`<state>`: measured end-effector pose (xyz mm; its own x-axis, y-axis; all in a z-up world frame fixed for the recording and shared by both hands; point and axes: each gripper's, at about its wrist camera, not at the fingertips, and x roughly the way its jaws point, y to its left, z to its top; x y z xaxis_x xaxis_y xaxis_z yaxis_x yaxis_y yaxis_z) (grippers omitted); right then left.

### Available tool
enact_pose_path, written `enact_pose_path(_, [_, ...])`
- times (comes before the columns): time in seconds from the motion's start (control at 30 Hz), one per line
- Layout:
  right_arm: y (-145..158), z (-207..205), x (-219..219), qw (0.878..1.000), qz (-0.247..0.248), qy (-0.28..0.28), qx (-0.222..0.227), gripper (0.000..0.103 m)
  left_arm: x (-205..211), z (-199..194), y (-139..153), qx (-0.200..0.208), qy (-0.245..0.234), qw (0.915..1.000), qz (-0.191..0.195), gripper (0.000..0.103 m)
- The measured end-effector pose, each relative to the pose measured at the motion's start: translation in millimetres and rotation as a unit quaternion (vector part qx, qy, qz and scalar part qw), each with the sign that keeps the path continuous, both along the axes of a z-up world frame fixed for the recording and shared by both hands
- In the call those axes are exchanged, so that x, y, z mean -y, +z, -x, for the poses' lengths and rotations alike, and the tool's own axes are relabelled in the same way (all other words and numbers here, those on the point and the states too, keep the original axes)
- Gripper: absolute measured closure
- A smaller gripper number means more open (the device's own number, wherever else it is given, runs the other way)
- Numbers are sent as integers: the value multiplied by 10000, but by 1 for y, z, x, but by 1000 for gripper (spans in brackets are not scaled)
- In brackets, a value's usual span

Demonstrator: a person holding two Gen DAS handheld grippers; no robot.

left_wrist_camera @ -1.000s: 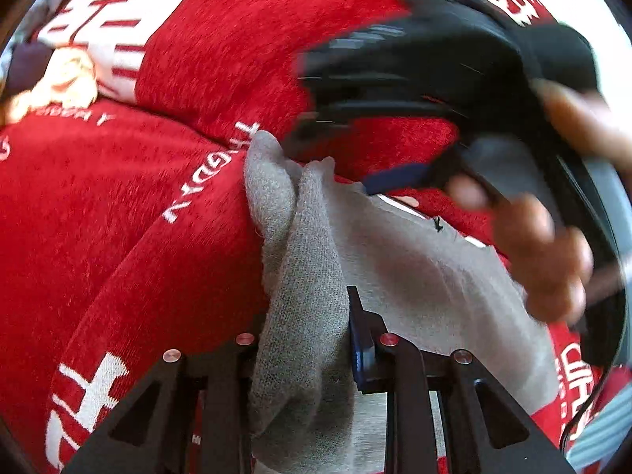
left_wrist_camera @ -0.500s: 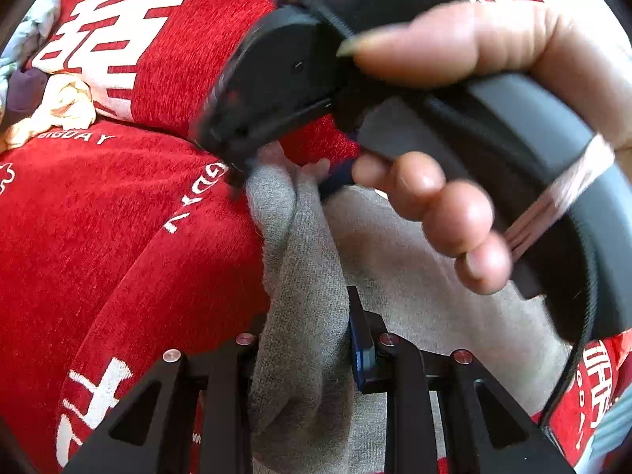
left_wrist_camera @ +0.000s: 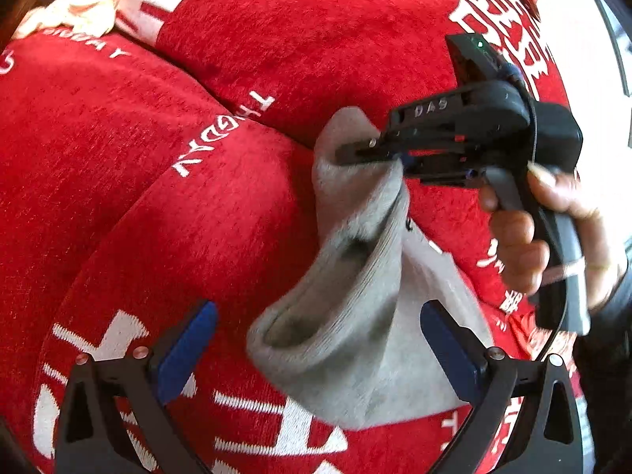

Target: Fold small clothes

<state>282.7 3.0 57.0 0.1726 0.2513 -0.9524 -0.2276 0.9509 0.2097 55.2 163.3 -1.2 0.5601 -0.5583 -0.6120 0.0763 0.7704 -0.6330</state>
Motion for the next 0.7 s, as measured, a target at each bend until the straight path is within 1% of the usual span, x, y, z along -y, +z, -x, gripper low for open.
enact_pose_path(0.07, [2,1,8,9999,-141,-51,17,88,12,-4,-3,-41,-234,9997,18,0])
enact_pose_path(0.13, [2,3,13,9997,-226,-93,19,88,22,-6,-4,-92,-321,9994,11,0])
enact_pose_path(0.2, [1,4,17,9995,-294,-136,4,88,28,-8,0,-11,-394,9992,-10,0])
enact_pose_path(0.23, [1,4,19,9994,-317,-146,6,88,30,-8,2,44,-468,9989,81,4])
enact_pose_path(0.27, [1,5,21,9993,-334,-158,8,88,30,-6,4,106,-480,9987,134,11])
enact_pose_path(0.33, [0,4,25,9993,-342,-179,9,88,33,-2,10,229,-508,9984,121,56])
enact_pose_path(0.4, [-1,3,28,9992,-320,-230,23,88,34,2,18,404,-471,9981,-51,70])
enact_pose_path(0.43, [-1,3,29,9991,-347,-261,18,88,35,4,21,479,-446,9978,-80,76])
enact_pose_path(0.5, [-1,3,31,9989,-376,-272,30,88,35,5,22,514,-380,9979,-119,78])
enact_pose_path(0.57, [2,5,31,9990,-350,-248,89,88,34,5,23,499,-327,9981,-135,85])
enact_pose_path(0.7, [6,9,34,9990,-334,-226,206,88,35,2,28,559,-224,9976,-344,86])
